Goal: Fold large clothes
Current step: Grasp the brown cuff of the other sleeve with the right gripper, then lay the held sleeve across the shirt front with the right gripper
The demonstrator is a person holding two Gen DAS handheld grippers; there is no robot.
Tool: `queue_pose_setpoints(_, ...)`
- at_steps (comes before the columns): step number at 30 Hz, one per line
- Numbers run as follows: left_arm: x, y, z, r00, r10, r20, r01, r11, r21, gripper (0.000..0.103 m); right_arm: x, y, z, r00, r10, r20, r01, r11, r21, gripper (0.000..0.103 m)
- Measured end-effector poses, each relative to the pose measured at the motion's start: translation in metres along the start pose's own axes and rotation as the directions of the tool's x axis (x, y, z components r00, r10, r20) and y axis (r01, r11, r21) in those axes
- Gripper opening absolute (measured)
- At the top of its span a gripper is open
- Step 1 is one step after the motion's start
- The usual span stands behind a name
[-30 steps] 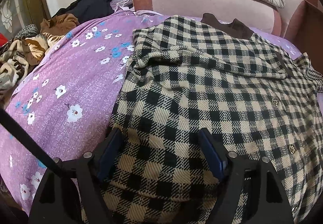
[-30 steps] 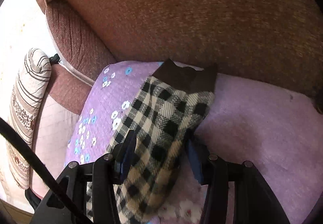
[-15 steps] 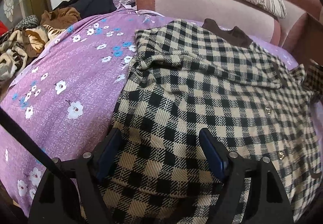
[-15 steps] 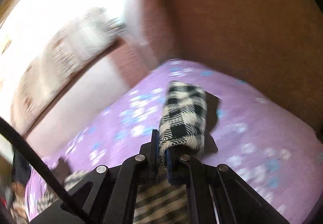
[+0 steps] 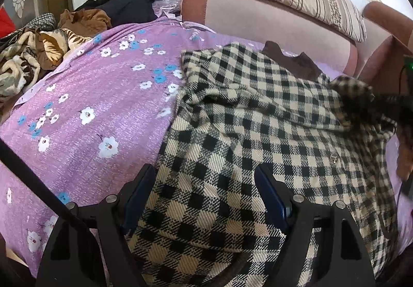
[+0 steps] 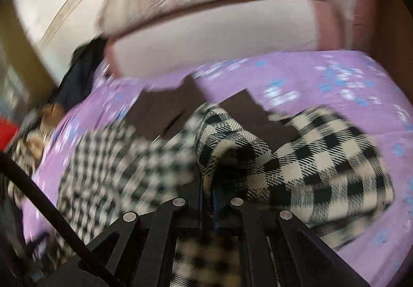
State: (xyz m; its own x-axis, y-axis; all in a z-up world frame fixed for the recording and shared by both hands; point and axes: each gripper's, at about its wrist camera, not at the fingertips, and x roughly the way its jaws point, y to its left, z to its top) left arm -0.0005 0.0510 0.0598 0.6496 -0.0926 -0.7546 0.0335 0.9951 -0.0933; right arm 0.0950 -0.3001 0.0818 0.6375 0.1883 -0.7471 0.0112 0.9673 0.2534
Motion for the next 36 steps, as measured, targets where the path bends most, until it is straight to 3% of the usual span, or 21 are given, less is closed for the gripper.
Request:
queue_pose_setpoints(3,-0.004,0.003,0.004,1.000,-0.002,0.018,0.003,1.000,-0.011,0.078,0.012,0.043,-0.022,0.999,-0.026,-0.023,0.021,0.982,-0.187,0.010)
queue_pose_setpoints(5,-0.009,0.006,0.010,0.999,-0.004,0.040,0.005,1.000,-0.026,0.078,0.017,0.075,-0.037,0.997,-0.073,-0.010,0.065,0.939,-0.338,0.016)
queue_pose_setpoints(7,-0.014,0.013,0.022,0.998,-0.013,0.066,0.016,0.998,-0.053,0.078,0.020,0.106,-0.060,0.995,-0.102,0.006,0.093,0.874,-0.478,0.044)
queue_pose_setpoints(10,-0.020,0.021,0.040,0.996,-0.026,0.089,0.035,0.995,-0.095,0.078,0.019,0.136,-0.086,0.992,-0.127,0.009,0.106,0.790,-0.604,0.047)
queue_pose_setpoints(14,-0.019,0.021,0.063,0.994,-0.054,0.099,0.066,0.990,-0.122,0.079,0.009,0.149,-0.110,0.991,-0.109,-0.077,0.028,0.734,-0.678,0.047)
queue_pose_setpoints(17,-0.007,0.002,0.073,0.992,-0.096,0.078,0.102,0.991,-0.087,0.080,-0.011,0.139,-0.112,0.989,-0.109,-0.101,0.014,0.748,-0.664,0.048)
queue_pose_setpoints(20,0.005,-0.026,0.072,0.985,-0.163,0.049,0.164,0.986,-0.034,0.080,-0.042,0.111,-0.100,0.992,-0.089,-0.093,0.017,0.810,-0.586,0.048)
queue_pose_setpoints(23,0.011,-0.064,0.064,0.971,-0.236,0.041,0.233,0.970,0.070,0.080,-0.067,0.071,-0.077,0.997,-0.065,-0.028,0.047,0.905,-0.422,0.056)
queue_pose_setpoints(26,0.011,-0.110,0.053,0.961,-0.272,0.054,0.252,0.939,0.233,0.080,-0.079,0.016,-0.058,0.998,-0.061,0.030,0.065,0.981,-0.184,0.059)
queue_pose_setpoints(29,0.016,-0.155,0.043,0.958,-0.280,0.055,0.235,0.884,0.405,0.080,-0.082,-0.025,-0.048,0.997,-0.063,0.042,0.063,0.998,-0.007,0.059)
queue_pose_setpoints(32,0.029,-0.189,0.036,0.963,-0.264,0.044,0.205,0.833,0.514,0.080,-0.085,-0.041,-0.044,0.995,-0.085,0.053,0.082,0.995,0.056,0.059)
queue_pose_setpoints(34,0.035,-0.202,0.034,0.964,-0.263,0.035,0.204,0.820,0.535,0.080,-0.086,-0.044,-0.041,0.993,-0.095,0.066,0.090,0.993,0.078,0.059)
queue_pose_setpoints(36,0.045,-0.214,0.039,0.971,-0.236,0.034,0.182,0.825,0.534,0.080,-0.085,-0.045,-0.039,0.993,-0.099,0.069,0.092,0.992,0.089,0.059)
